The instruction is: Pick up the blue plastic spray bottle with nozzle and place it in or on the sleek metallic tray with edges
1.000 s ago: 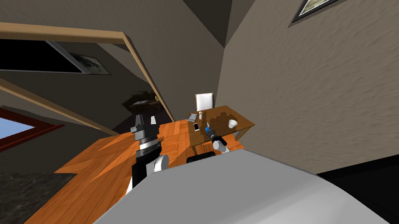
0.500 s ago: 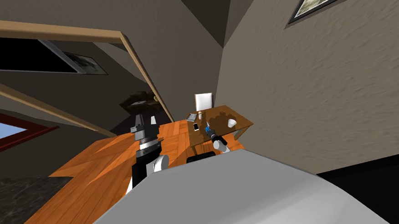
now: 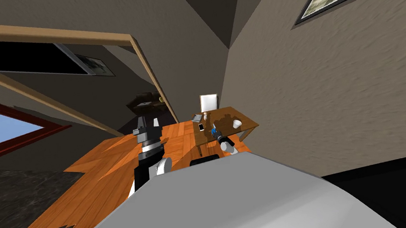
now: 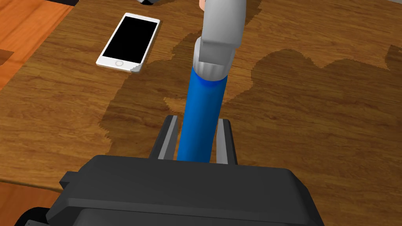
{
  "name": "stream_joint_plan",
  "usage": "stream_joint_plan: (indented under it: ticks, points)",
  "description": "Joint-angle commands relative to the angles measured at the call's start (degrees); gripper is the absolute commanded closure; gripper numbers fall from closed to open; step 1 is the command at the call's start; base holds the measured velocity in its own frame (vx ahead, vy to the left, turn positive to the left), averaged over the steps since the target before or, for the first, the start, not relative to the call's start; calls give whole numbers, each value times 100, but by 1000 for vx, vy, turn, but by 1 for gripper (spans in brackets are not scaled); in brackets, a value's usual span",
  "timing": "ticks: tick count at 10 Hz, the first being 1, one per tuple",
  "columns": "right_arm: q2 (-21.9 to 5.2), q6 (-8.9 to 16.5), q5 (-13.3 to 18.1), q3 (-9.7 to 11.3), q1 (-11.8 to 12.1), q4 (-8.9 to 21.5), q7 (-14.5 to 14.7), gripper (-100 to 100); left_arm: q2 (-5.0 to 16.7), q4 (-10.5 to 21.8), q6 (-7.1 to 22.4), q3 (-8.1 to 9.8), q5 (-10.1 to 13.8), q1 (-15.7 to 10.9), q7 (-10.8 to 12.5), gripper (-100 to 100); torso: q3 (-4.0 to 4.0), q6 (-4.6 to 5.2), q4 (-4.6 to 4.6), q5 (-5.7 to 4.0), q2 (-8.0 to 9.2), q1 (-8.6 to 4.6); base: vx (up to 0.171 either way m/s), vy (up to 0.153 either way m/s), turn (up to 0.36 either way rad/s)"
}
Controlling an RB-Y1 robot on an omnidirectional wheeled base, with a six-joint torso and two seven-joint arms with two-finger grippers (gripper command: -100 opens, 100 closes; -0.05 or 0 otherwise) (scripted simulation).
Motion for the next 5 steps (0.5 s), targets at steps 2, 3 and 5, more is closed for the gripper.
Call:
stream_joint_plan:
  ticks: [2, 3, 5]
  points:
    - [-290, 213, -43, 27, -39, 12, 44, 100, 0, 0, 0, 0, 0, 0, 0, 0, -4, -4, -14, -5, 6, 17, -118, 144, 54]
    - [-387, 306, -66, 24, -80, -6, 58, 100, -1, 0, 0, -1, 0, 0, 0, 0, -12, -13, -27, -10, 3, 33, -88, 174, 66]
    - [-558, 524, -119, 2, -181, -54, 87, 100, -1, 0, 0, -1, 0, 0, 0, 0, -30, -25, -38, -11, -23, 55, -46, 191, 100]
